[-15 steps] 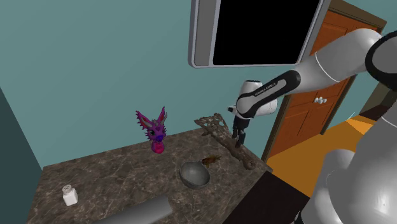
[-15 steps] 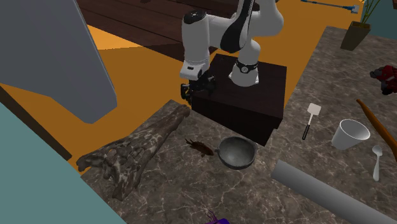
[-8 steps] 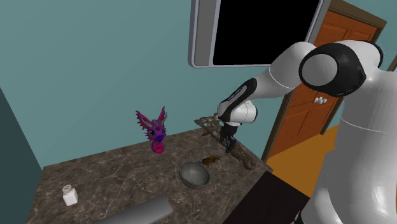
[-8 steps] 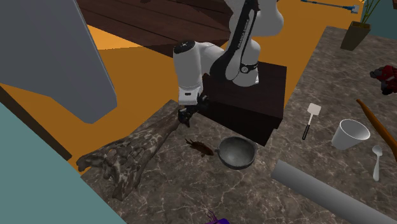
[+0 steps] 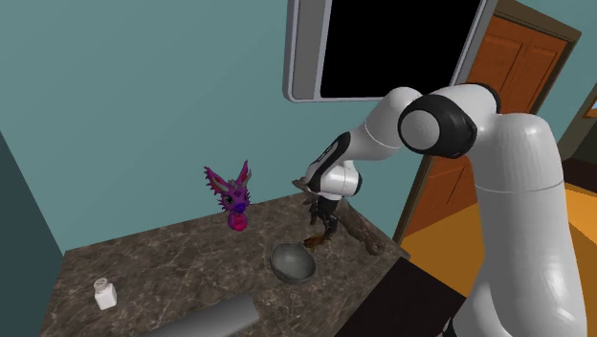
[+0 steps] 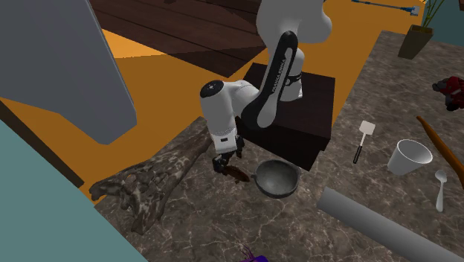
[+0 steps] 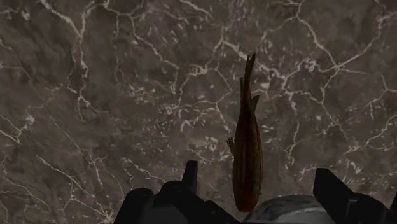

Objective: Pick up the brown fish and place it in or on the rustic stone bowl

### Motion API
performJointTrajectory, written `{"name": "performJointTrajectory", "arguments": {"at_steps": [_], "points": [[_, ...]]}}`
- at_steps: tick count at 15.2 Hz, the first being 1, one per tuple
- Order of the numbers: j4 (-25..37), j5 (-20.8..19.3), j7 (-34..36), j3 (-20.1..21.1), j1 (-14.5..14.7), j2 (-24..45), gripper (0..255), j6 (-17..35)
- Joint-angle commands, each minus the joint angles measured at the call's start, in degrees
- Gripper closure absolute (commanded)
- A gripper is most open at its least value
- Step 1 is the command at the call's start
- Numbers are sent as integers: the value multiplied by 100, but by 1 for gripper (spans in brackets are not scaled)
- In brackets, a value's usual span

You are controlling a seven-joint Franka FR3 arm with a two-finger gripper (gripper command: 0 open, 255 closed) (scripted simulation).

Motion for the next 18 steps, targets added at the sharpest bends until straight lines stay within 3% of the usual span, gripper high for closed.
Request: {"name": "performJointTrajectory", "arguments": {"at_steps": [1,6,14,15,18], "points": [[96,124,-147,111,-74,177,0,64],[217,415,-342,343,-189,561,0,317],[217,414,-341,343,-189,561,0,316],[217,414,-341,343,-189,561,255,316],[217,414,-341,343,-189,561,255,316]]}}
